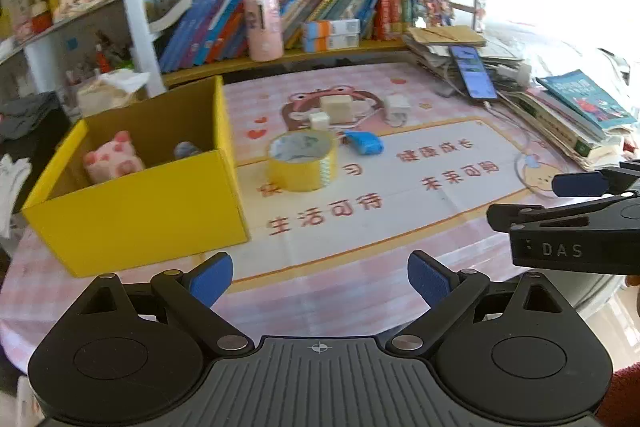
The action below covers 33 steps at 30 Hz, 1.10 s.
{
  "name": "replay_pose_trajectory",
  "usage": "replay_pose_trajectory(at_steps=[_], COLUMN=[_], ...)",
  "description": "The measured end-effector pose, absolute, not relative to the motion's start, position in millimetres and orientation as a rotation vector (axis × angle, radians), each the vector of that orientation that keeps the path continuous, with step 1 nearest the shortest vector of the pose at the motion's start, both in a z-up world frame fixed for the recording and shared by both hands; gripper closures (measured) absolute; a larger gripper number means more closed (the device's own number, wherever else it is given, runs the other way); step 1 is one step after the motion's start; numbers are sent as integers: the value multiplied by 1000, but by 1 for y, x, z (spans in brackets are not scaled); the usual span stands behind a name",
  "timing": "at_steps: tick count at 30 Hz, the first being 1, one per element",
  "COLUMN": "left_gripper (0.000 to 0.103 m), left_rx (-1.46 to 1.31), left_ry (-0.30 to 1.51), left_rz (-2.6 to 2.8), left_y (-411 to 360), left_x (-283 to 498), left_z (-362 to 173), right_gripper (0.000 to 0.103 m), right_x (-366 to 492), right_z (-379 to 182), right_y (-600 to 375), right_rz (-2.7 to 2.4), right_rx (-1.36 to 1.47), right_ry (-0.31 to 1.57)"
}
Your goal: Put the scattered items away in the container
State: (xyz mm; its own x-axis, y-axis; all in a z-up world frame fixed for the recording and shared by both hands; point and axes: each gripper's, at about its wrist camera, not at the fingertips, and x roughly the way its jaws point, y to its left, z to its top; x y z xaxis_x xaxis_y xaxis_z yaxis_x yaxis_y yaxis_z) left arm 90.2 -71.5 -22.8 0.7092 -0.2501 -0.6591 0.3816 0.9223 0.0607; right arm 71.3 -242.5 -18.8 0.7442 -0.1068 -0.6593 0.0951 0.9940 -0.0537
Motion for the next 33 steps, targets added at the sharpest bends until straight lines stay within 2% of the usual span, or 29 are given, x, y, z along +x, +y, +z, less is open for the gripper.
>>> replay_pose_trajectory(at_steps=[20, 33], left_gripper=[8, 9], left_rx=[192, 222], left_ry=[746, 741], left_rz=[-381, -306], left_y=[-135, -184], left_x=[149, 201], left_z=[-45, -42], right_gripper=[32, 32], right_x=[124, 190], right_z=[-39, -37], right_y=[-301, -351], right_rz=[-113, -25], right_rx=[-25, -23], right_ry=[781, 797])
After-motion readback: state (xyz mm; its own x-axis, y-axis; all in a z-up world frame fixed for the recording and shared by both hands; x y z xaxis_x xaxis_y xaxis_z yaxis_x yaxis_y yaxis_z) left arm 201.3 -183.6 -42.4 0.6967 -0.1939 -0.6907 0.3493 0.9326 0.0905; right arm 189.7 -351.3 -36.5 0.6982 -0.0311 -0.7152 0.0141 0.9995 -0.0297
